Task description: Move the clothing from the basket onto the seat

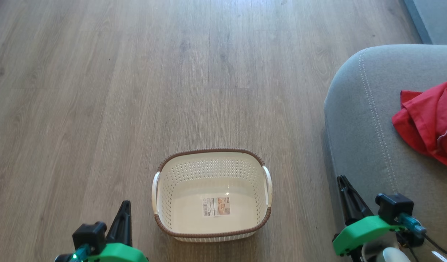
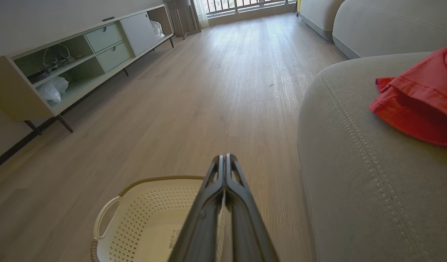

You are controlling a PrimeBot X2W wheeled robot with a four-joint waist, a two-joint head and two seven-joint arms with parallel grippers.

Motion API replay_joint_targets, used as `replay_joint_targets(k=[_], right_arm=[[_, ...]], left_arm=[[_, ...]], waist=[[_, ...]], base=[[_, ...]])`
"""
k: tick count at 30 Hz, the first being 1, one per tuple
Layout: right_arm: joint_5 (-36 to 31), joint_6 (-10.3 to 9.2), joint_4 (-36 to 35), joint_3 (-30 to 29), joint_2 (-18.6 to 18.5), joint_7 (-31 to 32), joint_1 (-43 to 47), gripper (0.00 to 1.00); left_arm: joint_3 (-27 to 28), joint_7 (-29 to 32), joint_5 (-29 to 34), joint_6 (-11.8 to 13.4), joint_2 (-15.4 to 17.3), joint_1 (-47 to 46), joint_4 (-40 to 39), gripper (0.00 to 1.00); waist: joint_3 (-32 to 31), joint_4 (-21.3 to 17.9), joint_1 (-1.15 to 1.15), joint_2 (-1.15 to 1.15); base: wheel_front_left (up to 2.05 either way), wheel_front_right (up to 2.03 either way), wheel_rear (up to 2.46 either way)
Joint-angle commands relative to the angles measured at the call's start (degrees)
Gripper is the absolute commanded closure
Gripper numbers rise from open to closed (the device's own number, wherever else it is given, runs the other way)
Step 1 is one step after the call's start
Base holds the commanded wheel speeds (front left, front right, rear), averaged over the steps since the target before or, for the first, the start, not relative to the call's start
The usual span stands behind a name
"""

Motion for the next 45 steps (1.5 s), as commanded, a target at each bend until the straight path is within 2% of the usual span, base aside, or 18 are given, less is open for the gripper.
replay_joint_targets(k=[1, 45], right_arm=[[1.97, 0.00, -2.02, -0.18, -0.07, 0.23, -1.91, 1.00], [30.71, -0.01, -4.06, -2.72, -0.53, 7.13, -3.02, 1.00]], left_arm=[[0.41, 0.16, -1.73, -0.27, 0.00, -1.75, -1.62, 1.00], [4.86, 7.65, -29.81, -4.14, -0.04, -5.43, -1.06, 1.00]], waist=[[-0.02, -0.05, 0.00, 0.00], [-0.49, -1.11, 0.00, 0.00]], base=[[0.00, 0.00, 0.00], [0.00, 0.00, 0.00]])
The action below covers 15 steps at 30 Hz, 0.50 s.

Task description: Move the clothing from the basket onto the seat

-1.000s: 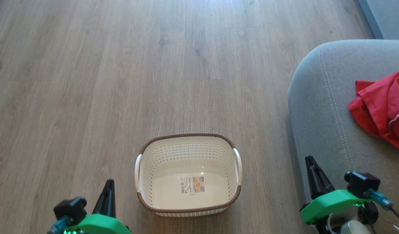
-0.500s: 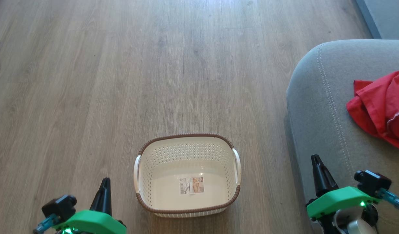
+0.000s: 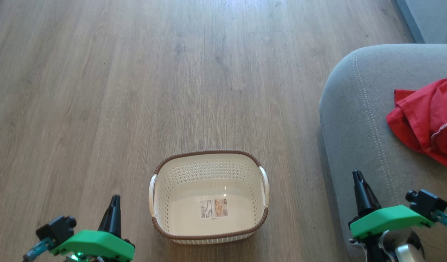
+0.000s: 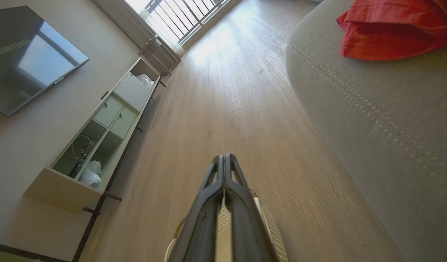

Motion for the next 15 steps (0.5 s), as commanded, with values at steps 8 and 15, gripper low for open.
replay_joint_targets(k=[8, 15], right_arm=[[5.85, -0.01, -2.48, -0.57, -0.53, 1.44, -2.85, 1.00], [10.33, -0.01, -2.81, -1.05, -0.55, 2.59, -3.03, 1.00]], left_arm=[[1.87, 1.41, -5.73, -1.04, 0.00, -3.73, -1.32, 1.00], [2.57, 2.60, -10.17, -1.65, -0.01, -4.32, -1.23, 1.00]], waist=[[-0.08, -0.19, 0.00, 0.00], [-0.16, -0.35, 0.00, 0.00]], base=[[0.00, 0.00, 0.00], [0.00, 0.00, 0.00]])
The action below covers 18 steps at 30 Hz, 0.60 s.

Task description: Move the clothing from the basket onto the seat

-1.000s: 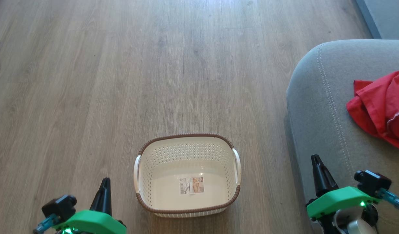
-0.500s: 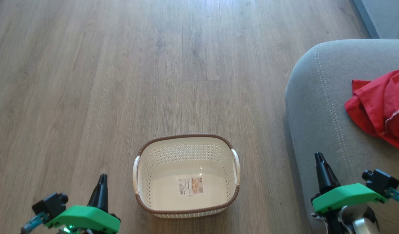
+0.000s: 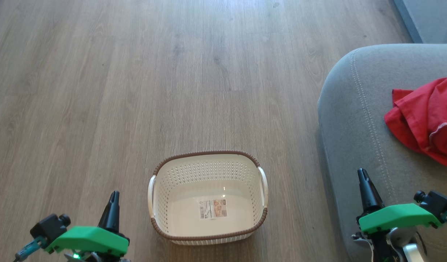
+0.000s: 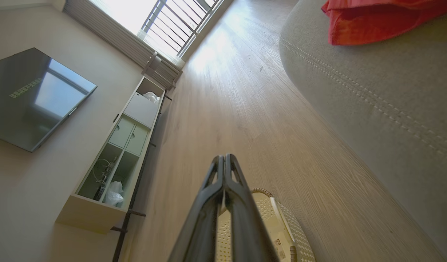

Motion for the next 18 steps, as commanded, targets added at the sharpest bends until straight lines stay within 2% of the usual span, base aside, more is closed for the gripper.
replay_joint_targets(k=[1, 18], right_arm=[[2.07, -0.01, -2.23, 0.22, -0.55, 0.45, -2.80, 1.00], [12.97, -0.01, -3.03, -1.01, -0.54, 3.31, -3.23, 1.00]], left_arm=[[1.88, 0.45, -1.91, -0.71, 0.01, -3.19, -1.60, 1.00], [3.60, 3.34, -12.77, -2.20, 0.00, -4.62, -1.38, 1.00]], waist=[[-0.02, -0.04, 0.00, 0.00], [-0.20, -0.45, 0.00, 0.00]], base=[[0.00, 0.00, 0.00], [0.00, 0.00, 0.00]])
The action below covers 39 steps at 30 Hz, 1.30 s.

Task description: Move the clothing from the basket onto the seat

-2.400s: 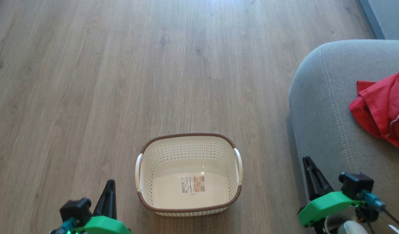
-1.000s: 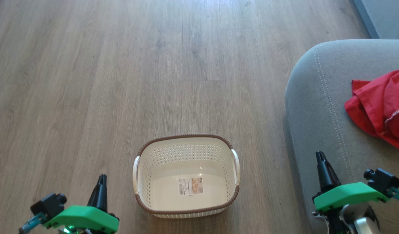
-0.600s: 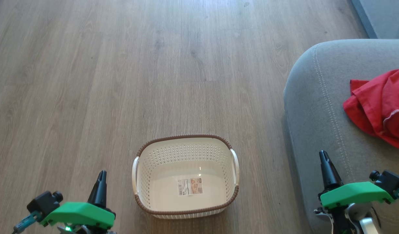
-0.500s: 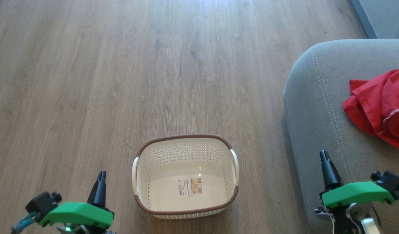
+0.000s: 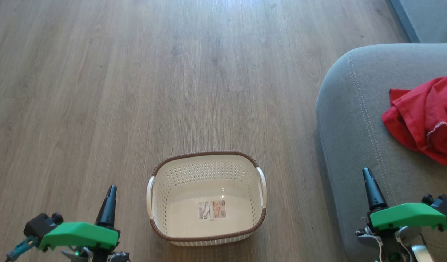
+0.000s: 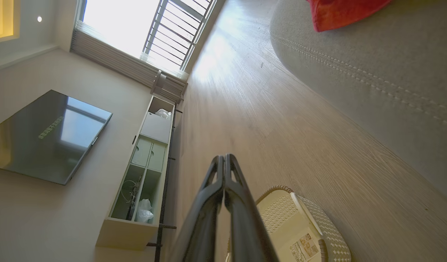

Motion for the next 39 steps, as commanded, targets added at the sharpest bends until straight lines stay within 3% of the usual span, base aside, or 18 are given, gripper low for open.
replay_joint_targets(k=[1, 39], right_arm=[[2.11, 0.00, -2.46, 0.48, -0.53, 0.54, -3.20, 1.00], [25.70, -0.01, -4.19, -2.32, -0.42, 6.87, -4.14, 1.00]], left_arm=[[2.02, 0.42, -2.04, -0.80, 0.06, -3.37, -1.61, 1.00], [5.75, 6.70, -25.64, -4.06, 0.03, -6.47, -1.14, 1.00]], waist=[[-0.02, -0.04, 0.00, 0.00], [-0.41, -0.93, 0.00, 0.00]], base=[[0.00, 0.00, 0.00], [0.00, 0.00, 0.00]])
